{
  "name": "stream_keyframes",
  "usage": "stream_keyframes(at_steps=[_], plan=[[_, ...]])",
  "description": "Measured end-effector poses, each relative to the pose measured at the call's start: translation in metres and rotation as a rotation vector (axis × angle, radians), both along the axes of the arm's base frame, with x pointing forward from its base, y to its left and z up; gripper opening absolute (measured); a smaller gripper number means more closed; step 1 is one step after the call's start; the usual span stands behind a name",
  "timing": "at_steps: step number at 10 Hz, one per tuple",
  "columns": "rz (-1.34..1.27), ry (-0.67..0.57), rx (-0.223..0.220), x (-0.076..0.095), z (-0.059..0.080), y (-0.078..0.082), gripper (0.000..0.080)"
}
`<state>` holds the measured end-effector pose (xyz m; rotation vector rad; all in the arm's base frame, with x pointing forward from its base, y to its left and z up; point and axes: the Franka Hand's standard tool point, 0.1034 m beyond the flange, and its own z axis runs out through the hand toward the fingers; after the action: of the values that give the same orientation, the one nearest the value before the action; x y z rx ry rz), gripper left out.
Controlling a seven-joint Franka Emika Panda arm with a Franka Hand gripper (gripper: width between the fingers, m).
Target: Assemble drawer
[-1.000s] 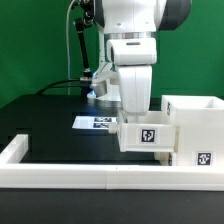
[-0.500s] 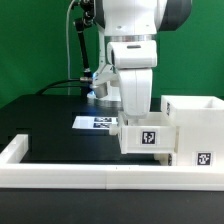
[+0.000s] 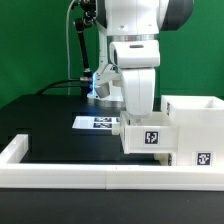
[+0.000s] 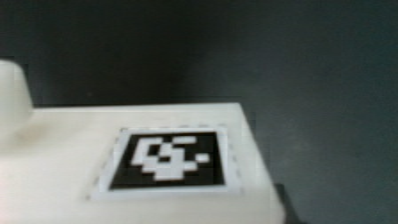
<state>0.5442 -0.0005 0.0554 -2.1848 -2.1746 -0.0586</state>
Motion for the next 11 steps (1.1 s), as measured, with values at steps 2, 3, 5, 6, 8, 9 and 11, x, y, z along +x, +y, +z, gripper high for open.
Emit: stream_keyframes(at_steps=[2,3,5,6,8,9,11], plan=[[0.004,-0.002,0.003,0.000,0.000,0.004,0.0044],[0.007,-0.002,0.005,0.000,0.000,0.007,0.0044],[0.013,-0.007,0.007,0.001,0.000,0.012,0.0044],[0.016,-0.017,0.009,0.001,-0.001,0.015,0.0044],[0.007,-0.018,0.009,0.001,0.000,0.017,0.0044],[0.006,-0.018,0.009,0.001,0.000,0.017,0.0044],[0.006,-0.018,0.009,0.001,0.000,0.017,0.0044]])
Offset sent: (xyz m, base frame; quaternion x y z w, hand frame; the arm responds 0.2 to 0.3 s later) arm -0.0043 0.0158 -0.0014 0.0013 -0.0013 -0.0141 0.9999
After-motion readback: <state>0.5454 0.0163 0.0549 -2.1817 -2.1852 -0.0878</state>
